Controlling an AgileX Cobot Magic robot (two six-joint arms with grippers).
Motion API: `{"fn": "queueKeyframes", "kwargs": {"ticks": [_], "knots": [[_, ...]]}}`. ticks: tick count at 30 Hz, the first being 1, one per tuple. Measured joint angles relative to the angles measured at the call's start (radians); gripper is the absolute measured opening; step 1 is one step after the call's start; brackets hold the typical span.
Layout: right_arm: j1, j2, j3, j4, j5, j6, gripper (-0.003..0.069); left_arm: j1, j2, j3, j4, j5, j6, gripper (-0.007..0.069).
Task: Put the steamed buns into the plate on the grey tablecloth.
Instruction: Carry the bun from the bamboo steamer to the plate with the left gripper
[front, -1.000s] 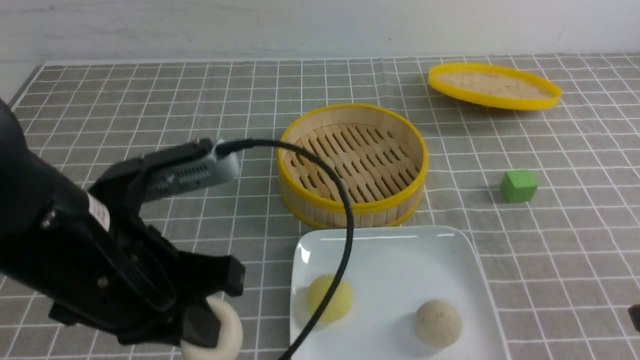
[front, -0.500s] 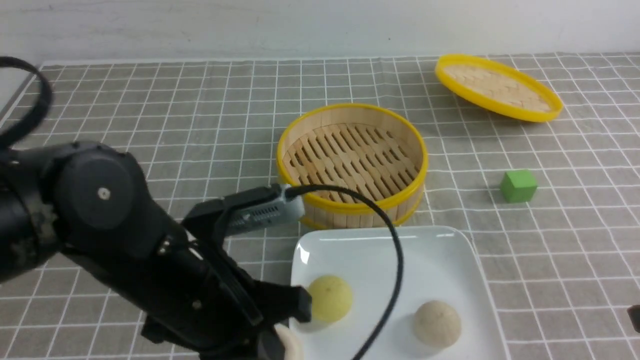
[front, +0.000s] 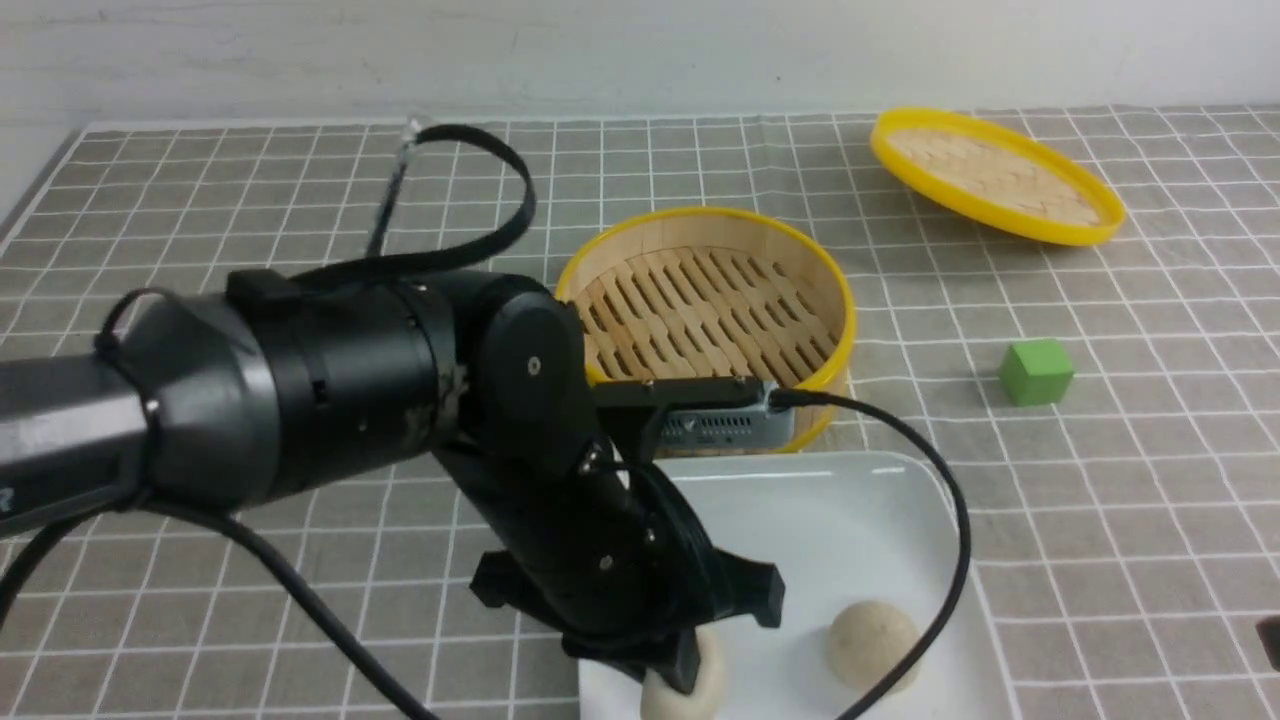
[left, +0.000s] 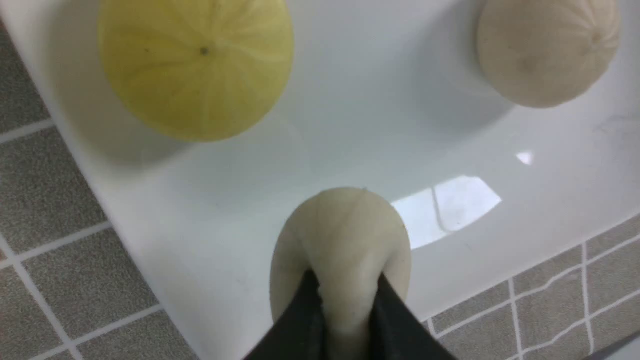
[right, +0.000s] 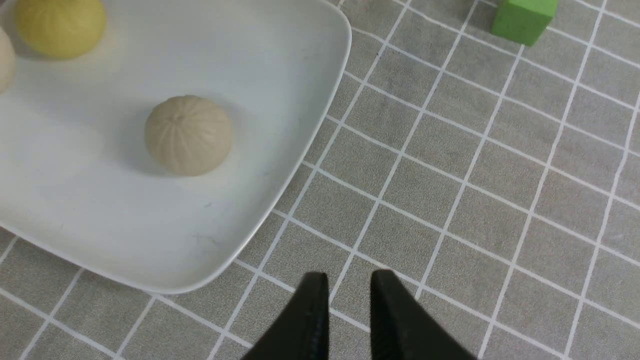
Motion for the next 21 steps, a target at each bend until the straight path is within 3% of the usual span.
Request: {"fn": "queueKeyframes", "kwargs": {"ticks": [12, 21], "knots": [[0.000, 0.000, 0.000, 0.007, 0.016, 0.000, 0.0163, 0.000, 0.049, -0.002, 0.000, -0.009, 0.000, 0.0392], [0.000, 0.000, 0.000, 0.007, 0.018, 0.000, 0.0173, 0.000, 0.049, -0.002, -0.008, -0.009, 0.000, 0.0444]]}}
